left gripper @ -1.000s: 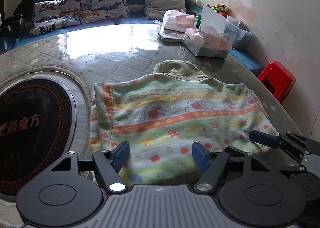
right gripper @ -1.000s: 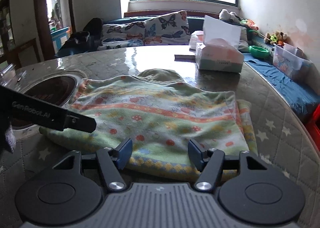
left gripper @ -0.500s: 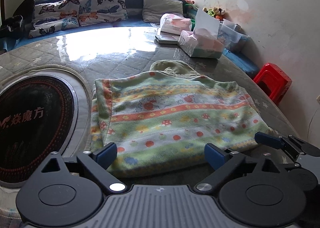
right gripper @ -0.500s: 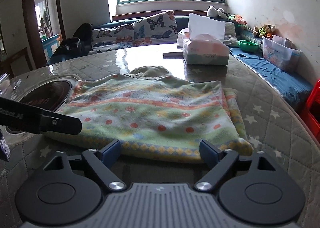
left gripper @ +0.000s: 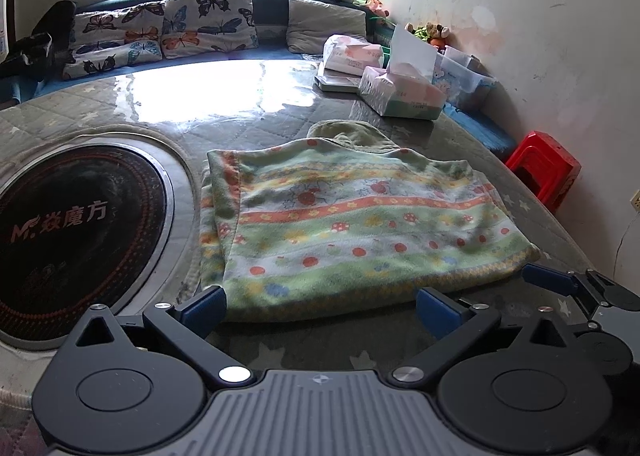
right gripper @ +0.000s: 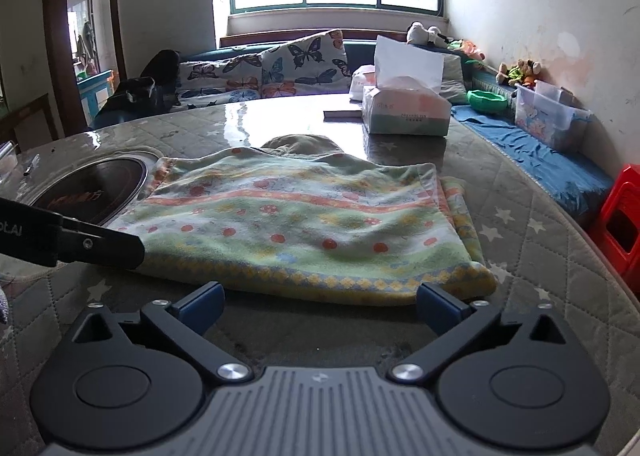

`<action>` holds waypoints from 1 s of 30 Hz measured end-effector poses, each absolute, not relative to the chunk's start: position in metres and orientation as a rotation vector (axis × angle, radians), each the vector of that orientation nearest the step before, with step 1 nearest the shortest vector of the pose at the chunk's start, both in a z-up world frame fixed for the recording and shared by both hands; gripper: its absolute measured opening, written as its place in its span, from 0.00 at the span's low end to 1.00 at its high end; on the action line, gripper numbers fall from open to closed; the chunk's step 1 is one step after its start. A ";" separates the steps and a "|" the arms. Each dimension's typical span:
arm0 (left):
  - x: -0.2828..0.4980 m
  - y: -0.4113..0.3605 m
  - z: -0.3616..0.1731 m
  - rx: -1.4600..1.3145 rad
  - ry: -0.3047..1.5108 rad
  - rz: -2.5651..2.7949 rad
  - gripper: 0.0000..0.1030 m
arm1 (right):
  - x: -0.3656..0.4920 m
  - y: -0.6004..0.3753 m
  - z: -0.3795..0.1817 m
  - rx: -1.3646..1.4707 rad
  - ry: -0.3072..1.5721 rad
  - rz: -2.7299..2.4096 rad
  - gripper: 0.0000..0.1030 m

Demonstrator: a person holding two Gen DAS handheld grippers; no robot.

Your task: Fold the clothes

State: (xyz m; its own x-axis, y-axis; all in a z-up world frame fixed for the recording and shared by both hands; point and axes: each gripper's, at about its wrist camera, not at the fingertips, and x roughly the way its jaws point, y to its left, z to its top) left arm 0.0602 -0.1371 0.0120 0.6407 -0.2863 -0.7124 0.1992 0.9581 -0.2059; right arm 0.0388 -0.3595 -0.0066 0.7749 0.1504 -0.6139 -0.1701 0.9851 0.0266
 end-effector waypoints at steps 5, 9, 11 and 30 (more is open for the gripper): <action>0.051 -0.134 0.014 -0.109 0.817 -0.285 1.00 | 0.033 -0.357 -0.004 -0.031 0.656 0.157 1.00; 0.043 -0.131 0.016 -0.100 0.798 -0.287 1.00 | 0.028 -0.355 -0.001 -0.033 0.638 0.141 1.00; 0.039 -0.129 0.018 -0.093 0.790 -0.289 1.00 | 0.025 -0.354 0.001 -0.035 0.621 0.126 1.00; 0.011 -0.124 0.029 -0.090 0.670 -0.328 1.00 | 0.007 -0.352 0.006 0.003 0.581 0.107 1.00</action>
